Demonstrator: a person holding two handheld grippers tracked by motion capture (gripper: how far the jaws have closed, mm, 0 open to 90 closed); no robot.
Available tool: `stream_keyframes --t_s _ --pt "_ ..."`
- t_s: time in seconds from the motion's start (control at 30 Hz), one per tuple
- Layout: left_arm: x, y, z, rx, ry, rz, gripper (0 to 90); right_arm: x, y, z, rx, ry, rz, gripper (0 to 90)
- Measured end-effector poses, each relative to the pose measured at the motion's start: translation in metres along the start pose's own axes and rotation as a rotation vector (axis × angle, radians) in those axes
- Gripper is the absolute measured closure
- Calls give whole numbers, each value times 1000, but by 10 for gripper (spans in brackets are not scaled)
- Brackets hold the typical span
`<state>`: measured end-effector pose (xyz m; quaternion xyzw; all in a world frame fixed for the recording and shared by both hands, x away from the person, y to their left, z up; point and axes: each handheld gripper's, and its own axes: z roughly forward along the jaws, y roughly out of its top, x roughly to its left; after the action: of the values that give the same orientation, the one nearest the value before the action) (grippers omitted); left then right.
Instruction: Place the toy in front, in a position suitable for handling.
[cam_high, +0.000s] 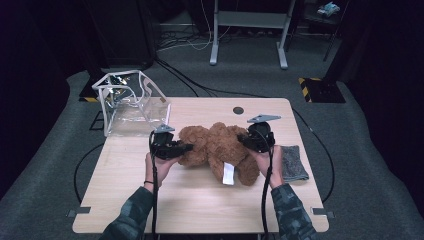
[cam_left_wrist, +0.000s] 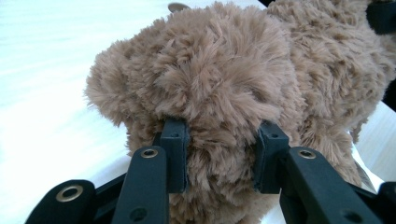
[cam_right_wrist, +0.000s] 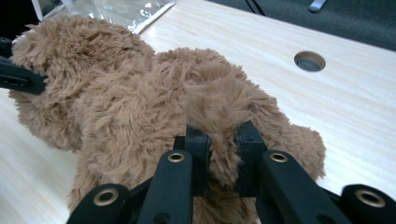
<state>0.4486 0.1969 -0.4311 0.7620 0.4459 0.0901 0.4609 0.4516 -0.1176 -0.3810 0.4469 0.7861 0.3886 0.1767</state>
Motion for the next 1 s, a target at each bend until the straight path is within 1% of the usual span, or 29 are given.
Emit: stream_keyframes --t_s 0.07,0.1,0.13,0.17,0.2,0.23,0.27,0.3,0.33,0.4,0.43,0.47,0.5,0.53,0.57,0.63,0.67,0.7,0.73,0.77,0.8,0.83,0.87,0.9,0.93,0.97,1.0 --pt "-2 -5 3 11 0 3 635 0 -5 0 11 1 0 797" --pt "-2 -7 4 23 2 3 633 -1 -11 2 29 2 12 796" --pt "-4 -12 8 41 9 9 631 -1 -14 4 36 3 8 796" --pt "-4 -12 8 41 9 9 628 -1 -14 4 36 3 8 796" --pt "-4 -15 10 49 15 17 628 -1 -18 6 49 4 23 795" --pt "-4 -18 12 51 18 20 623 -2 -21 10 60 6 23 795" --pt "-5 -20 13 39 17 24 610 -3 -29 15 74 0 29 795" --pt "-5 -21 14 37 22 34 602 -3 -32 17 74 -3 44 794" --pt "-5 -21 14 37 22 34 588 -3 -32 17 74 -3 44 794" --pt "-7 -21 15 32 30 60 539 -5 -36 20 79 -15 43 787" --pt "-8 -20 14 31 39 71 499 -6 -36 20 80 -16 47 778" --pt "-8 -20 14 30 47 74 457 -7 -37 19 77 -14 34 762" --pt "-8 -20 13 16 49 77 457 -7 -37 19 77 -14 34 762" --pt "-9 -21 11 4 54 76 416 -8 -36 18 76 -17 22 738" --pt "-9 -22 9 -7 56 80 375 -7 -35 17 75 -17 42 711" --pt "-9 -23 5 -25 65 87 313 -10 -35 13 66 -20 15 639" --pt "-9 -24 2 -34 71 90 252 -10 -34 7 55 -25 43 559" --pt "-9 -25 -3 -44 83 91 235 -12 -33 5 45 -24 33 499" --pt "-9 -25 -3 -44 83 91 212 -12 -33 5 45 -24 33 499" --pt "-7 -26 -6 -47 87 92 212 -13 -33 1 45 -29 35 438" --pt "-6 -27 -9 -53 90 85 186 -17 -33 -4 39 -40 32 352" --pt "-5 -28 -12 -51 98 86 172 -19 -34 -7 32 -38 33 315" --pt "-3 -30 -15 -52 105 86 155 -22 -35 -10 34 -41 25 281" --pt "0 -34 -20 -45 110 76 152 -24 -36 -12 29 -45 29 257" --pt "0 -34 -20 -45 110 76 146 -24 -36 -12 29 -45 29 257" --pt "4 -39 -25 -23 114 77 141 -29 -39 -17 34 -57 43 214" --pt "4 -39 -25 -23 114 77 139 -29 -39 -17 34 -57 43 214"
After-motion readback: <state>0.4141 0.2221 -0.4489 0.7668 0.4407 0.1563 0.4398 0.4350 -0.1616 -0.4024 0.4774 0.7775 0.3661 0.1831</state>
